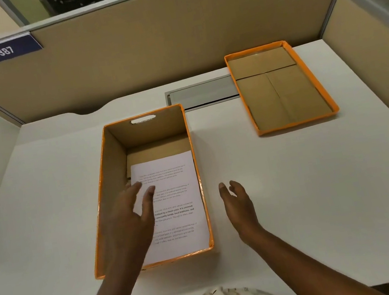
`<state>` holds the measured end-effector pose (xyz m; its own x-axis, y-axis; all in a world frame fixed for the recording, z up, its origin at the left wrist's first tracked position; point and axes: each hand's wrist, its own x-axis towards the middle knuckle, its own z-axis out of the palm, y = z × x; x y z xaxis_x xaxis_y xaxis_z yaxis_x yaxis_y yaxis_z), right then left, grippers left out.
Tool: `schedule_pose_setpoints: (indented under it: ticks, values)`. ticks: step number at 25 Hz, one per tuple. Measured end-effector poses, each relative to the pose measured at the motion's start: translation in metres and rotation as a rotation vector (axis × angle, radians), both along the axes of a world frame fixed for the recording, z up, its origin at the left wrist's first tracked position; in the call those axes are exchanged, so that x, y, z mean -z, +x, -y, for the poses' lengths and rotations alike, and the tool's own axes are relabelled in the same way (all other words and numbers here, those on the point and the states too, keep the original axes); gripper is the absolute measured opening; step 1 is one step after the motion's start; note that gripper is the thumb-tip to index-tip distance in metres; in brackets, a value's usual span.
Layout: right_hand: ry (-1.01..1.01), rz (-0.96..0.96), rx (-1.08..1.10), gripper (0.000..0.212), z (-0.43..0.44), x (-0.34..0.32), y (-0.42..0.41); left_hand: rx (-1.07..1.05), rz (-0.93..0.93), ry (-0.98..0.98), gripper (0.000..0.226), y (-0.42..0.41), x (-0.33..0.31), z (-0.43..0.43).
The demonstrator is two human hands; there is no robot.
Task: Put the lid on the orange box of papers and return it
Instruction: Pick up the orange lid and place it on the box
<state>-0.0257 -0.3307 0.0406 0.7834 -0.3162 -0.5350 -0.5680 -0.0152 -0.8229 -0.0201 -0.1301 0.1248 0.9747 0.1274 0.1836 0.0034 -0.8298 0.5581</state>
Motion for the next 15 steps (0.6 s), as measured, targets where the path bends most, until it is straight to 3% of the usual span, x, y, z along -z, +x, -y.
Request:
schedule_pose_setpoints:
  ticks: [4,9,15]
  values:
    - [-0.086,-0.001,0.089,0.051,0.045,0.012,0.022,0.174,-0.072,-0.146,0.037,0.035,0.0,0.08]
    - [-0.159,-0.012,0.212,0.048,0.111,0.027,0.059,0.379,-0.352,-0.133,0.052,0.091,0.029,0.169]
    - [-0.245,0.044,0.424,0.04,0.187,0.036,0.119,0.355,-0.646,-0.088,0.061,0.16,0.079,0.23]
